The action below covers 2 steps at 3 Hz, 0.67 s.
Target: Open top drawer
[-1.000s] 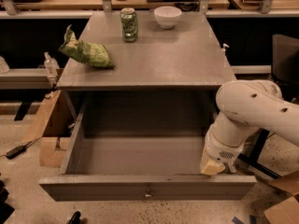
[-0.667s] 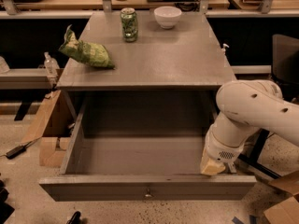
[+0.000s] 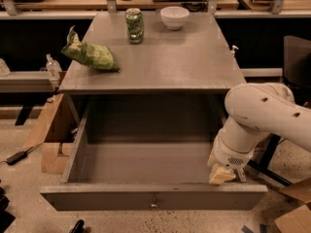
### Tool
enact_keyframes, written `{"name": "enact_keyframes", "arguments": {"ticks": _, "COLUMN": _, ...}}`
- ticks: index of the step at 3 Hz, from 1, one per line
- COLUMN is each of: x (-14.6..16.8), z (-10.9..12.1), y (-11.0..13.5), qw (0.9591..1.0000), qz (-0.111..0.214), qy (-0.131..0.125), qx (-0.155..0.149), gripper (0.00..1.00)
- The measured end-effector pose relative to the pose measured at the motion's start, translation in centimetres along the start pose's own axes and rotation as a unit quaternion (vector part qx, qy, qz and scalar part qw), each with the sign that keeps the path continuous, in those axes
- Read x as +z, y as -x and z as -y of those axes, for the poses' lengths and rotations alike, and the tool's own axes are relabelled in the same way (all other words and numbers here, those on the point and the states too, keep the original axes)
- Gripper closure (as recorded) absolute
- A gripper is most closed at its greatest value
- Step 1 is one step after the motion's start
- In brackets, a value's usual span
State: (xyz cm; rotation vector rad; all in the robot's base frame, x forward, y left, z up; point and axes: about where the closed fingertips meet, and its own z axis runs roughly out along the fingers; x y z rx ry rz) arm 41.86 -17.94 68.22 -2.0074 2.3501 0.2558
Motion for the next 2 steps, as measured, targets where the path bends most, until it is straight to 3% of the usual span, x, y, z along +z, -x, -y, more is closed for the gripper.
{"name": "enact_keyframes", "arguments": {"ticks": 1, "x": -0.04, "z": -0.06, "y": -0.02, "qw": 1.0000, "qz": 0.000, "qy": 0.000, "qx": 0.000, "gripper": 0.00}}
{"name": "enact_keyframes", "arguments": {"ticks": 2, "x": -0.04, "z": -0.06, "y": -0.02, "qw": 1.0000, "qz": 0.000, "qy": 0.000, "qx": 0.000, "gripper": 0.00}}
